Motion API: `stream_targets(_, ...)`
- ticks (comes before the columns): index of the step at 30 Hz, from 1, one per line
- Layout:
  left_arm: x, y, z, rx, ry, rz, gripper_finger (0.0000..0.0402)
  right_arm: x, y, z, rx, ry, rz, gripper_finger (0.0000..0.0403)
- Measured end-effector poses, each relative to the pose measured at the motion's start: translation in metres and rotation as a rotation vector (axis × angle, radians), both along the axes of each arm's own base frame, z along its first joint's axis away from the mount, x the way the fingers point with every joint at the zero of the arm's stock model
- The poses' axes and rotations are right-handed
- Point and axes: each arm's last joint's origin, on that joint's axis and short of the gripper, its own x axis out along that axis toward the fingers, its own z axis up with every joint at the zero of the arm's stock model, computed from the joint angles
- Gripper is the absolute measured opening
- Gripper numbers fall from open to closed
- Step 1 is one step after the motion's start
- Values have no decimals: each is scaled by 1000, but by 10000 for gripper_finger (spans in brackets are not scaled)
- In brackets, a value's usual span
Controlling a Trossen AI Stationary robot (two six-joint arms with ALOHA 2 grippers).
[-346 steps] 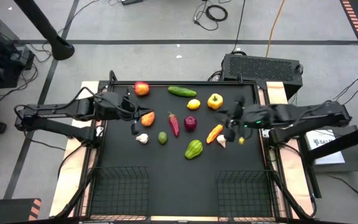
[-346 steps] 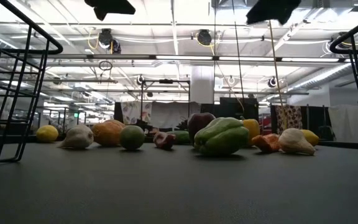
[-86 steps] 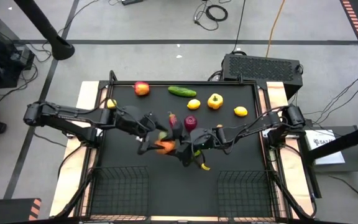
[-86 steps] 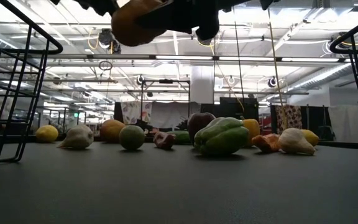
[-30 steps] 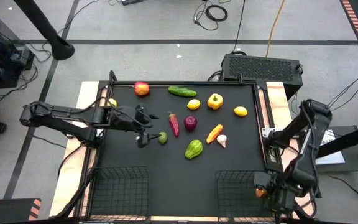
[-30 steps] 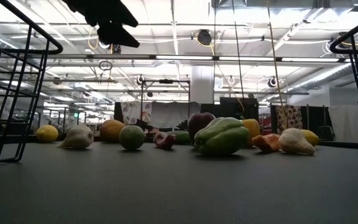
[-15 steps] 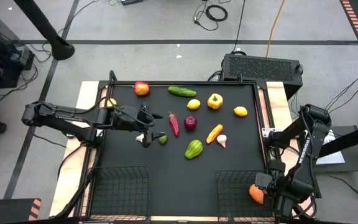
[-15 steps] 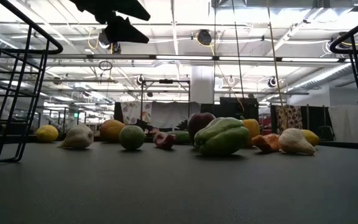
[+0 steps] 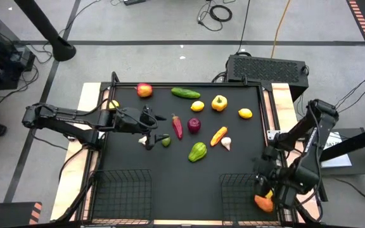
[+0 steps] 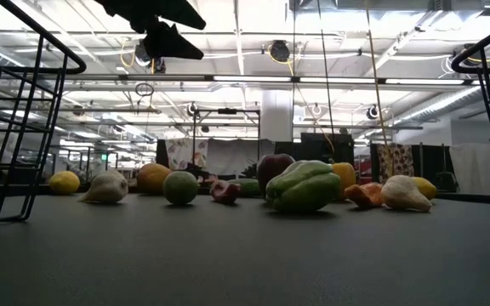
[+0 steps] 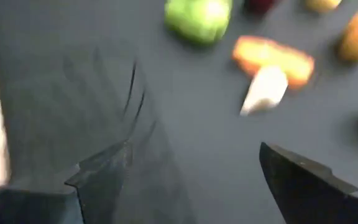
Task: Sort produce into baskets
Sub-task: Put the bottom red apple into the left wire basket
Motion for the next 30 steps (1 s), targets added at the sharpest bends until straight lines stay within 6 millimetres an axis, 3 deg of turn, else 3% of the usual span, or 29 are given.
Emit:
stream_targets(9,6,3,-9,51,39,101,391,29,-35,17,-303,-252,-60,341)
stream_targets(15,15,5,-21,99,94,158,391,55,-63,19,-474,-215,-126,341)
stream_targets(21,22,7,-27,237,125,171,391,85,-83,23,-534,-171,-130,341)
stream_targets(30,41,15,-21,203,-50,226,391,114,-98,29,-424,-156,-32,341)
